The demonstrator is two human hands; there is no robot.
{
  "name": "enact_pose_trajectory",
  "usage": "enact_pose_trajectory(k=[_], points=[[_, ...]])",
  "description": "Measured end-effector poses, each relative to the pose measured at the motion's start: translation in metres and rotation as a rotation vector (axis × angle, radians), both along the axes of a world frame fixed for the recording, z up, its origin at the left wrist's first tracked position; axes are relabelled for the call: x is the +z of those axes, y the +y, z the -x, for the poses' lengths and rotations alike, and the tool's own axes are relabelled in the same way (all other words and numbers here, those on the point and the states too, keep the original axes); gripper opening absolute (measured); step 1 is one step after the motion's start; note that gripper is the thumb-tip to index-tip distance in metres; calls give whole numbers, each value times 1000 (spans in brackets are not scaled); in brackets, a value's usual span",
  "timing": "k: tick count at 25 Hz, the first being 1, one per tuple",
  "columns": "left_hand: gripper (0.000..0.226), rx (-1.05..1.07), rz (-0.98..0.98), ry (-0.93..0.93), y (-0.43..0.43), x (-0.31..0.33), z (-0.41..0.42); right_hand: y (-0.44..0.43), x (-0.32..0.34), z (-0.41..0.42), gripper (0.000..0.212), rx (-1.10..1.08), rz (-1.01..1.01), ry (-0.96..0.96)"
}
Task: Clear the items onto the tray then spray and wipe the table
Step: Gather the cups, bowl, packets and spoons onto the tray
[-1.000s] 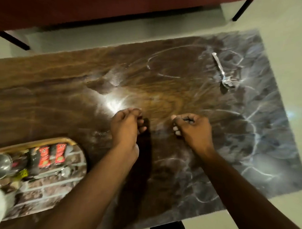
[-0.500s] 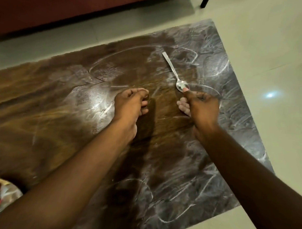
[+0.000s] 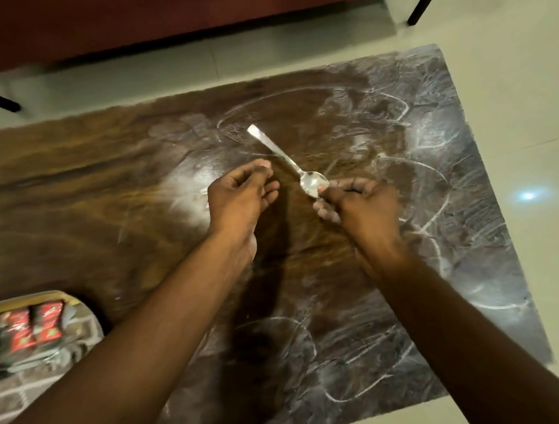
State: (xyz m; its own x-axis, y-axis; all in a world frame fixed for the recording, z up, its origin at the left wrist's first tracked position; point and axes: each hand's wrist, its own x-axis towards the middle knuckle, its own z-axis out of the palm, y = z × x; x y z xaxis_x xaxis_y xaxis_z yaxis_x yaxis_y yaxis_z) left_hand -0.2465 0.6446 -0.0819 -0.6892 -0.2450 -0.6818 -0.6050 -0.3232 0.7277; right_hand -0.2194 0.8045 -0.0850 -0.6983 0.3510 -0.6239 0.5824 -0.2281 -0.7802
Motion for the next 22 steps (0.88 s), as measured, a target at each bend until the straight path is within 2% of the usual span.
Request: enact_pose_trajectory(k=[8,13,16,22], points=[[9,375,4,3,-158,21,-121,-167,2,-84,6,356,-26,-28],[11,584,35,-144,-252,16,-212,-264,2,-145,6,589,-83,-74],[8,636,48,-238,-286,8,-245,-298,1,-167,9,685,-137,-95],[14,595,-9,-347,-322,-2,-277,-332,-7,-184,8,880,-447,16]])
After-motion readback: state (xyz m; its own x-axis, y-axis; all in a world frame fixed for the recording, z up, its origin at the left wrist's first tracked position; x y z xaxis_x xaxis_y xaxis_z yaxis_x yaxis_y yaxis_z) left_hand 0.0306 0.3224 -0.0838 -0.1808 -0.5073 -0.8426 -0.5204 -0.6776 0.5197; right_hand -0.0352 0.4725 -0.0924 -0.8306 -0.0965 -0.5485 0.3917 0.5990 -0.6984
